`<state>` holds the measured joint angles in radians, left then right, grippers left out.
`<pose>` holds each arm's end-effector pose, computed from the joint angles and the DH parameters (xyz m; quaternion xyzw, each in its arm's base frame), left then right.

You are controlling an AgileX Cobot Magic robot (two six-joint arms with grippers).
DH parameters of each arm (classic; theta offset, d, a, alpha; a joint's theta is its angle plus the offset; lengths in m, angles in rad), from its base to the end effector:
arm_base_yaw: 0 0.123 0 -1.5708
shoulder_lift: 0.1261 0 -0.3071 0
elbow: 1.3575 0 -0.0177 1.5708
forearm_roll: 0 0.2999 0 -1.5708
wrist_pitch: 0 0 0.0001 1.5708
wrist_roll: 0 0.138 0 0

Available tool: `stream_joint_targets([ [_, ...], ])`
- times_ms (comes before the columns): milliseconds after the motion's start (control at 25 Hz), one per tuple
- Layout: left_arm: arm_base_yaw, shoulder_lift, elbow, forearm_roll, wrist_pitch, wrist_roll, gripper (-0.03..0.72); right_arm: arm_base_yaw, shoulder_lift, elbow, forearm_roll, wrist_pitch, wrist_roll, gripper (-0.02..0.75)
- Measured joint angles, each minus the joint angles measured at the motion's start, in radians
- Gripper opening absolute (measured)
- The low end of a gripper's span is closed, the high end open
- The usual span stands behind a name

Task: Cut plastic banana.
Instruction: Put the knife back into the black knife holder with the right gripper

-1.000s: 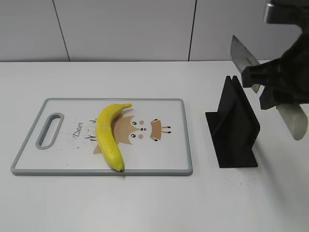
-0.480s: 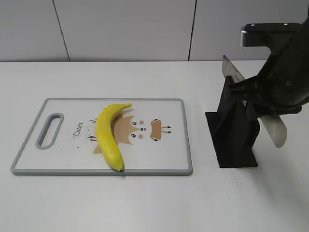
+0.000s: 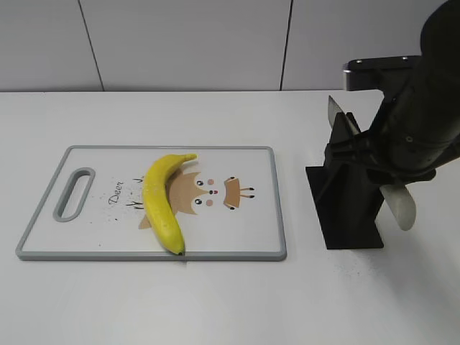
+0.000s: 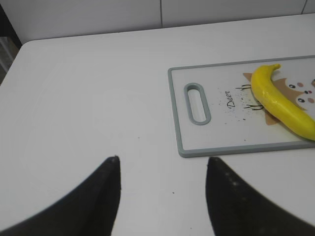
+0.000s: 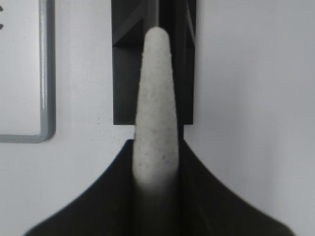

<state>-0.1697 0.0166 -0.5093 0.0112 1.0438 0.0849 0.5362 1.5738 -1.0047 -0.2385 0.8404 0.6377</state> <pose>0.0599 -0.0089 0.2840 0.1079 0.8438 -0.0167 0.5254 0.3122 0.1572 0.1730 -0.0177 0.9874 -0.0133 0.1566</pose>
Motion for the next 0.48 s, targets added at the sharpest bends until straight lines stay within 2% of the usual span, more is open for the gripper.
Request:
stream_joint_targets([
  [80, 0.0, 0.0, 0.0, 0.0, 0.0, 0.0, 0.526, 0.0, 0.0, 0.0, -0.001, 0.0, -0.001, 0.202],
  [120, 0.0, 0.0, 0.0, 0.0, 0.0, 0.0, 0.526, 0.0, 0.0, 0.0, -0.001, 0.0, -0.002, 0.241],
  [280, 0.0, 0.0, 0.0, 0.0, 0.0, 0.0, 0.526, 0.0, 0.007, 0.0, 0.0, -0.004, -0.006, 0.509],
  [360, 0.0, 0.0, 0.0, 0.0, 0.0, 0.0, 0.526, 0.0, 0.006, 0.0, 0.0, -0.004, -0.01, 0.606],
  [480, 0.0, 0.0, 0.0, 0.0, 0.0, 0.0, 0.526, 0.0, -0.027, 0.0, 0.0, 0.004, -0.021, 0.641],
])
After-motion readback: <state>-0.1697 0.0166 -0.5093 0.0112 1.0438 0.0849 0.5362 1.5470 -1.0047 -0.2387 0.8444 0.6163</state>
